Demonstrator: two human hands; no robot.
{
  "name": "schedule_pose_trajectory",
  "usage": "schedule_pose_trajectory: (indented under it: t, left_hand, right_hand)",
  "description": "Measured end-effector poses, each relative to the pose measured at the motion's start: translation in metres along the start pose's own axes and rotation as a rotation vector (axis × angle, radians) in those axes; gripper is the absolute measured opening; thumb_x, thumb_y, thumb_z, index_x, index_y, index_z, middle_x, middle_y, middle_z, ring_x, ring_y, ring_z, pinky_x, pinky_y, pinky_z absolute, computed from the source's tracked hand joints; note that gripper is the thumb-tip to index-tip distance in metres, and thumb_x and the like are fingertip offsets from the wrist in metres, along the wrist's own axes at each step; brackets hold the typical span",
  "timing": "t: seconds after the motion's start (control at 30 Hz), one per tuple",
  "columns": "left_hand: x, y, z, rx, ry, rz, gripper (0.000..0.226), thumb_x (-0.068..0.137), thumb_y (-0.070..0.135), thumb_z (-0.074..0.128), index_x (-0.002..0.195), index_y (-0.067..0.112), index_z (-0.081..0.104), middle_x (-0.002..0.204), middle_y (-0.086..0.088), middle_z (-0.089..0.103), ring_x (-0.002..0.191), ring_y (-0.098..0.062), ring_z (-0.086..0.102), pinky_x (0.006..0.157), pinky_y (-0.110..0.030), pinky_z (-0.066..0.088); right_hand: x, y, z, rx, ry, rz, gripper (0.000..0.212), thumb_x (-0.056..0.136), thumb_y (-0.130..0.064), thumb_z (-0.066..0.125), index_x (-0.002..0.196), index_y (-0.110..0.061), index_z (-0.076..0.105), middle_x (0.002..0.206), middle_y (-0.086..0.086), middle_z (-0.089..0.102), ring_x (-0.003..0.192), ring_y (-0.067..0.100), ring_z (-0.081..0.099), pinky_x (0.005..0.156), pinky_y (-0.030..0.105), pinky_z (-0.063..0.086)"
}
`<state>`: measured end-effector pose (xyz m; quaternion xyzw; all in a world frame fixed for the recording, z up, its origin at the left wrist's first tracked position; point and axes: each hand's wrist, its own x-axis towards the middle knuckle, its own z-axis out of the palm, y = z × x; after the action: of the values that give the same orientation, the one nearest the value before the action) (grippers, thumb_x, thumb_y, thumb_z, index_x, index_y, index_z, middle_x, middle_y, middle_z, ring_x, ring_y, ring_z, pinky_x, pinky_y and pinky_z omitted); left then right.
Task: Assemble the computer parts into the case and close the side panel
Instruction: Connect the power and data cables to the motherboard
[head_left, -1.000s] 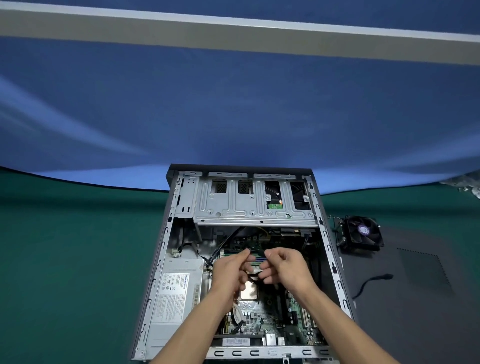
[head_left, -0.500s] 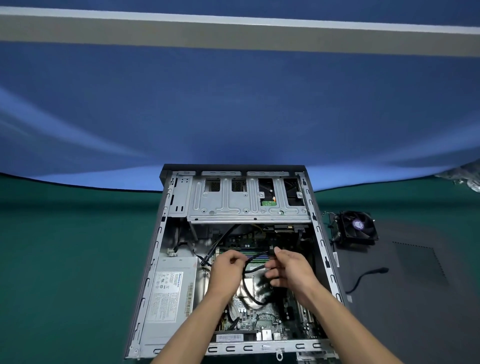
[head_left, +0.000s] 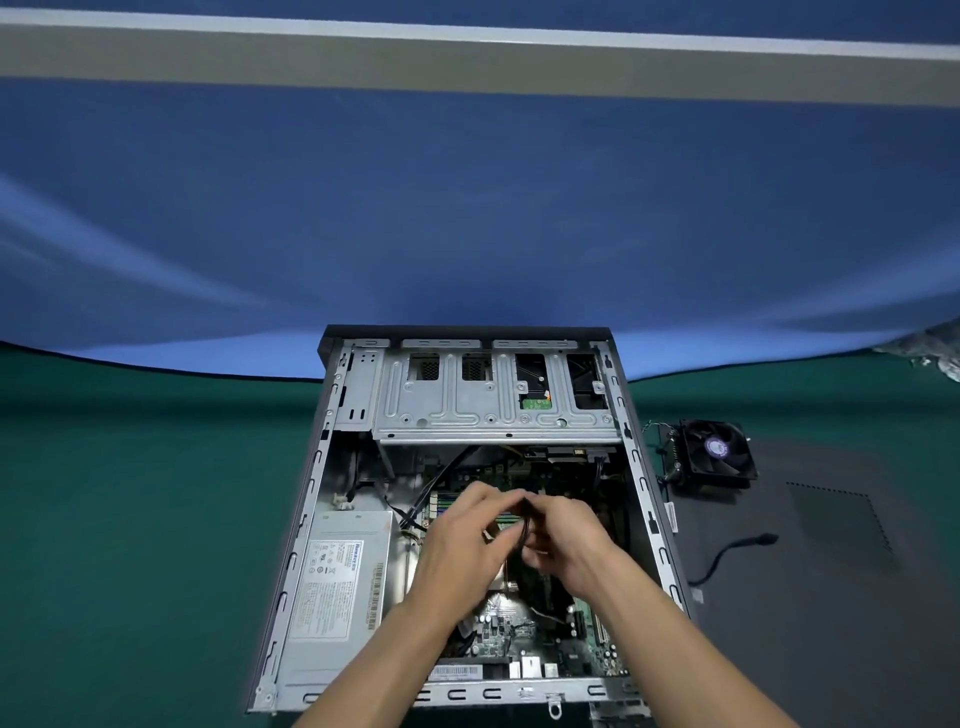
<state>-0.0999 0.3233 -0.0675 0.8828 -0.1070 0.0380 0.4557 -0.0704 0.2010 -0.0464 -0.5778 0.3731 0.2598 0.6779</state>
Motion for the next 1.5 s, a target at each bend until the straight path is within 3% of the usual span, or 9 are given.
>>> schedule_pose_trajectory:
  t: [0.13,0.37,0.63,0.73,0.8,1.07,1.3,1.43,1.5]
  left_hand:
    - [0.004,0.010,0.002,0.238,0.130,0.263,0.024,0.086,0.012,0.052,0.099,0.004,0.071,0.089,-0.005,0.064,0.080,-0.014,0.058,0.060,-0.026,0.052]
    - [0.008,0.005,0.008,0.020,0.115,0.051,0.014,0.084,-0.003,0.059,0.093,0.004,0.067,0.089,-0.004,0.062,0.084,-0.016,0.059,0.074,-0.025,0.046]
    - [0.027,-0.022,0.022,-0.015,-0.015,-0.295,0.016,0.083,-0.001,0.062,0.095,0.009,0.068,0.092,0.002,0.064,0.087,-0.013,0.057,0.077,-0.020,0.040]
    - [0.036,-0.030,0.032,-0.039,-0.010,-0.383,0.013,0.089,0.007,0.062,0.099,0.009,0.069,0.094,0.003,0.064,0.090,-0.013,0.057,0.081,-0.021,0.040]
    - [0.041,-0.034,0.037,-0.050,-0.001,-0.415,0.011,0.091,0.009,0.060,0.099,0.007,0.068,0.090,0.002,0.063,0.088,-0.014,0.058,0.078,-0.021,0.039]
    - [0.042,-0.041,0.049,0.098,-0.041,-0.357,0.012,0.093,0.009,0.054,0.097,0.007,0.066,0.085,-0.002,0.063,0.079,-0.018,0.057,0.070,-0.029,0.042]
    - [0.050,-0.043,0.055,0.139,0.026,-0.384,0.025,0.092,0.007,0.054,0.068,0.010,0.055,0.059,0.002,0.050,0.057,-0.017,0.044,0.051,-0.029,0.032]
    - [0.055,-0.043,0.054,0.130,0.102,-0.358,0.015,0.093,0.005,0.051,0.088,0.010,0.064,0.073,-0.003,0.058,0.065,-0.018,0.051,0.061,-0.028,0.037]
    - [0.059,-0.047,0.054,0.143,0.103,-0.373,0.017,0.094,0.004,0.048,0.094,0.004,0.066,0.071,-0.004,0.059,0.057,-0.015,0.049,0.053,-0.026,0.037]
  right_hand:
    - [-0.003,-0.005,0.003,-0.078,-0.022,-0.029,0.026,0.097,-0.014,0.047,0.075,-0.010,0.060,0.053,-0.001,0.048,0.044,0.009,0.045,0.040,0.020,0.042]
    - [-0.009,-0.007,-0.004,-0.368,-0.091,-0.206,0.033,0.100,-0.021,0.043,0.072,-0.015,0.061,0.051,-0.004,0.062,0.044,0.011,0.056,0.046,0.020,0.041]
    - [-0.015,-0.030,-0.046,-0.836,0.299,-0.801,0.023,0.099,-0.021,0.042,0.104,-0.025,0.065,0.078,-0.009,0.067,0.066,0.007,0.057,0.060,0.027,0.042]
    - [-0.014,-0.040,-0.063,-0.950,0.532,-0.965,0.024,0.097,-0.022,0.042,0.108,-0.024,0.064,0.075,-0.012,0.053,0.079,0.010,0.046,0.064,0.029,0.035]
    - [-0.009,-0.039,-0.071,-0.960,0.571,-0.948,0.025,0.098,-0.021,0.041,0.110,-0.022,0.063,0.072,-0.016,0.040,0.083,0.011,0.043,0.064,0.029,0.032]
    - [0.006,-0.031,-0.071,-0.783,0.625,-0.858,0.022,0.098,-0.013,0.038,0.111,-0.018,0.055,0.085,-0.013,0.048,0.089,0.016,0.051,0.070,0.031,0.037]
    - [0.012,-0.031,-0.069,-0.872,0.650,-0.826,0.019,0.097,-0.013,0.037,0.109,-0.015,0.051,0.104,-0.001,0.052,0.095,0.018,0.045,0.070,0.031,0.038]
    - [0.015,-0.031,-0.069,-0.837,0.646,-0.828,0.017,0.096,-0.015,0.037,0.109,-0.016,0.049,0.104,-0.001,0.052,0.094,0.018,0.046,0.068,0.033,0.040]
    - [0.015,-0.032,-0.068,-0.811,0.637,-0.830,0.019,0.096,-0.015,0.037,0.112,-0.016,0.048,0.106,-0.001,0.053,0.095,0.018,0.047,0.069,0.034,0.041]
